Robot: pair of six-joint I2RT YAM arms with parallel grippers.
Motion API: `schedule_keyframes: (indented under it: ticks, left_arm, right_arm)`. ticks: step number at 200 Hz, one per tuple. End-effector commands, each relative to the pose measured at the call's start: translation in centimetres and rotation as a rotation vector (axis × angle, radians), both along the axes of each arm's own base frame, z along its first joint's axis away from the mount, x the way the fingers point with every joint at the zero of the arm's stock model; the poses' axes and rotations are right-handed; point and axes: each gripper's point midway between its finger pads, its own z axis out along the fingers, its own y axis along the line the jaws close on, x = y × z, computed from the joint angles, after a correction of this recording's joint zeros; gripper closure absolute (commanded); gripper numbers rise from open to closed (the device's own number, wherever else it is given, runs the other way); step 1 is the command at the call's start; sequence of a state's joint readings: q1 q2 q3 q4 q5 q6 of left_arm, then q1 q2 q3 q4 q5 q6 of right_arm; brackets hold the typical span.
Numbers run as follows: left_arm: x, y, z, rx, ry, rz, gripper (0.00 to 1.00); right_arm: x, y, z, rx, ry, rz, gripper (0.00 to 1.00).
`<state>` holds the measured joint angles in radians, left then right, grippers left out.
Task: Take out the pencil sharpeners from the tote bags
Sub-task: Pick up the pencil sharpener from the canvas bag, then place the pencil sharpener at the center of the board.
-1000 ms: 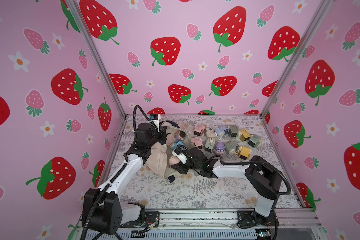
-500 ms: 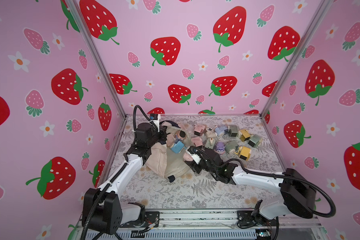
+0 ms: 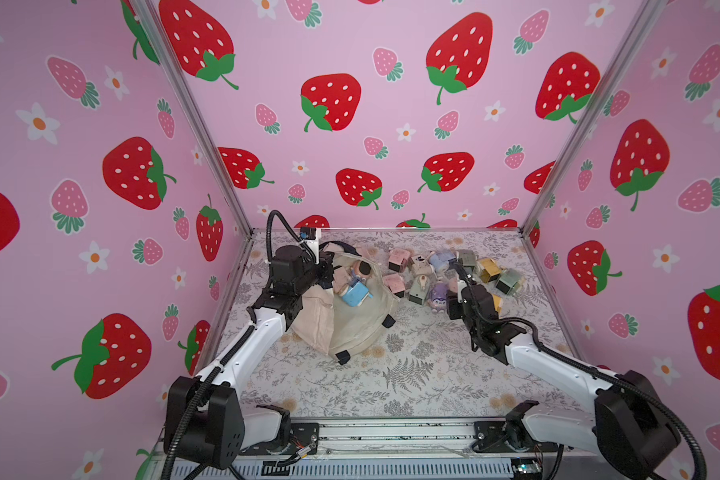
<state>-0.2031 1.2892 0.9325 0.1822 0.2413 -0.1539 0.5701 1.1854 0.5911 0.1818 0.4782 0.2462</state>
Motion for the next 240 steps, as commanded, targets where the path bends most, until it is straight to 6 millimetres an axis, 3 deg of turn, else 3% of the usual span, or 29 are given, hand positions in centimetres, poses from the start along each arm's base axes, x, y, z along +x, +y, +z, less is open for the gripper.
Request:
schedule_keyframes:
  ticks: [1, 48, 95, 151, 240]
  left_arm:
    - [0.5, -1.0, 5.8, -0.032, -0.166, -0.045, 1.00]
    - [0.5, -1.1, 5.8, -0.036, -0.165, -0.047, 1.00]
    - [0.4, -1.2, 5.8, -0.041, -0.165, -0.053, 1.00]
    - [0.5, -1.3, 5.8, -0.043, -0.161, -0.058, 1.00]
    - [0.2, -1.6, 5.9, -0.042, -0.167, -0.064, 1.00]
  right_arm:
    - [-0.3, -5.9, 0.3, 0.064, -0.033, -0.261, 0.57]
    - [-2.3, -14.7, -0.5, 0.002, -0.027, -0.630, 0.53]
    - [-2.6, -17.7, -1.9, 0.067, 0.012, -0.771, 0.50]
    - [-3.0, -18.7, -3.1, 0.141, 0.050, -0.824, 0.52]
    - [-1.0, -17.8, -7.3, 0.195, 0.209, -0.806, 0.51]
